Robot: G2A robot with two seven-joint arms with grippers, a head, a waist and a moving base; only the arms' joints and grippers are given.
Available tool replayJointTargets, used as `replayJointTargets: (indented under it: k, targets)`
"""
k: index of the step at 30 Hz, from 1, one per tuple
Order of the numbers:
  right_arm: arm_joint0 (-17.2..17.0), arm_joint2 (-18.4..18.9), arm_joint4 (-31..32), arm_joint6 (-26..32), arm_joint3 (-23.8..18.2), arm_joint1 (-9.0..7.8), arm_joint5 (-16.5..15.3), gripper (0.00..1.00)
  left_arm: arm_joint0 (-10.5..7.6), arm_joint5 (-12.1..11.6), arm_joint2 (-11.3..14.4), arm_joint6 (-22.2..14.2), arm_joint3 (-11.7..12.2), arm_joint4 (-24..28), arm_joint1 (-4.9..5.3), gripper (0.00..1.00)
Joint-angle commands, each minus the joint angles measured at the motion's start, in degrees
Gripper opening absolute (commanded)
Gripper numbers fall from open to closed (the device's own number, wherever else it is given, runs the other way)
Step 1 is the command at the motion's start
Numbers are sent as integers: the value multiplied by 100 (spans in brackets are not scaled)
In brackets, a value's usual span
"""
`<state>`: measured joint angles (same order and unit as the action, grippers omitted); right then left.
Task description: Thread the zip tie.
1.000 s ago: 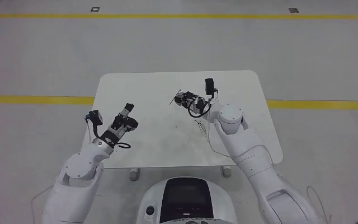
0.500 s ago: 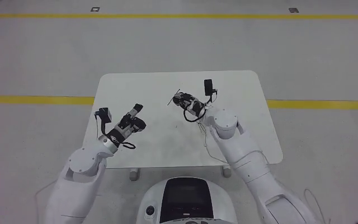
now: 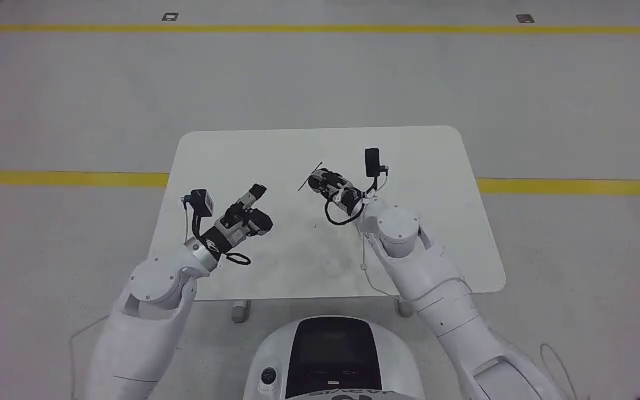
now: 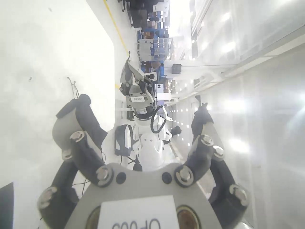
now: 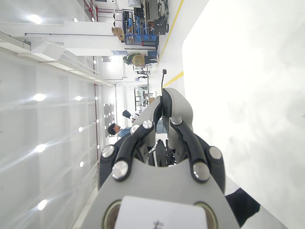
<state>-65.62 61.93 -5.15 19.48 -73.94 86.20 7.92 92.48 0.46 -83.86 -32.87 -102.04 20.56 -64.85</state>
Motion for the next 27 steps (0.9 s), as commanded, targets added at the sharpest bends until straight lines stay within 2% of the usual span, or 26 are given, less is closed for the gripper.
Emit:
replayJointTargets:
  k: [1,17,22,27]
  targets:
    - [0,0,0,0,0,0,0,0,0,0,0,0,0,0,0,100]
    - [0,0,0,0,0,0,0,0,0,0,0,0,0,0,0,100]
    - [-134,-22,-71,-302,-56,17,-94,0,50,-146,152,304,-2,-59,-20,100]
    - [-324,-92,-250,-369,-206,36,-145,0,50,-287,324,445,61,-81,-39,100]
